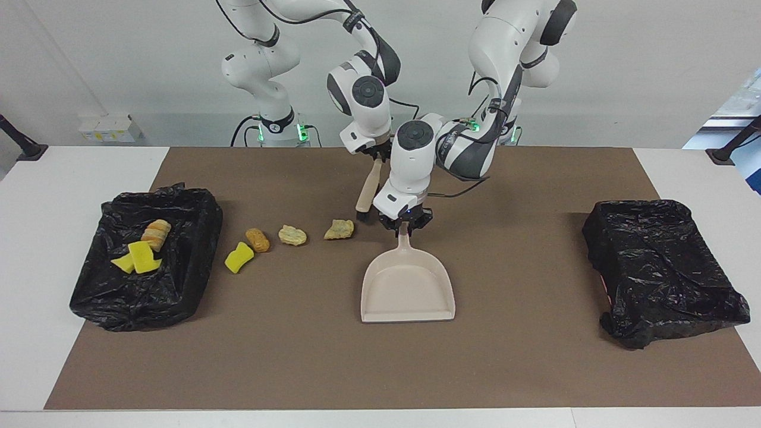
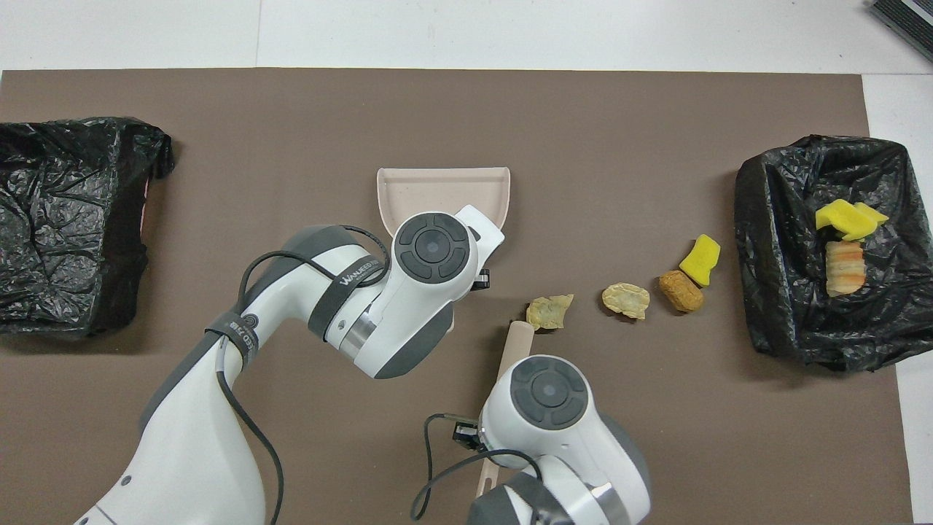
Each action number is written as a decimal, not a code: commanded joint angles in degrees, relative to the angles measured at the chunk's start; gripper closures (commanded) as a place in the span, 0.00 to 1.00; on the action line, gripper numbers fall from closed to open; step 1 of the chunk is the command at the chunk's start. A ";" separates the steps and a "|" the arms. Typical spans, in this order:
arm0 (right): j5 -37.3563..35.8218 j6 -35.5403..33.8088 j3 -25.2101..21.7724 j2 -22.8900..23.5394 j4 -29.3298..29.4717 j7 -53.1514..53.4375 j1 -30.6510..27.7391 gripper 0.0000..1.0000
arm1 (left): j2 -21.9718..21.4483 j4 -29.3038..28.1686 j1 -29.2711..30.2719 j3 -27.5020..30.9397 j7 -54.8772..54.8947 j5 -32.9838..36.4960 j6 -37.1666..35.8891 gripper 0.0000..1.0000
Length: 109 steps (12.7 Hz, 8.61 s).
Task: Sweep and dump trash in bin
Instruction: 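Grasp the dustpan with the left gripper while the right gripper takes the brush, then brush crumbs into the dustpan held by the left gripper with the right gripper, then push the remaining sponge and crumbs into the dustpan with the right gripper's brush, then carry the loaded dustpan with the left gripper to the nearest black bag, then tilt the dustpan over the bag with the left gripper to dump debris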
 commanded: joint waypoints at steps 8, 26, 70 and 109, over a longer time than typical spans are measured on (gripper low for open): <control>-18.74 -10.32 0.53 -1.93 1.57 -21.40 -18.92 1.00 | -8.40 -1.47 2.85 0.57 48.77 1.07 -17.53 1.00; -37.41 1.36 1.06 3.87 -1.50 -45.34 -36.89 1.00 | -18.51 -20.81 -1.90 0.31 69.08 5.02 -3.84 1.00; -5.24 -4.50 1.41 8.45 7.10 -25.46 -6.62 1.00 | -20.01 -25.65 3.37 0.75 81.29 3.53 -1.46 1.00; -17.81 -31.15 1.14 9.24 37.50 -37.11 -19.44 0.00 | -5.68 14.78 53.39 1.98 131.50 40.59 -7.08 1.00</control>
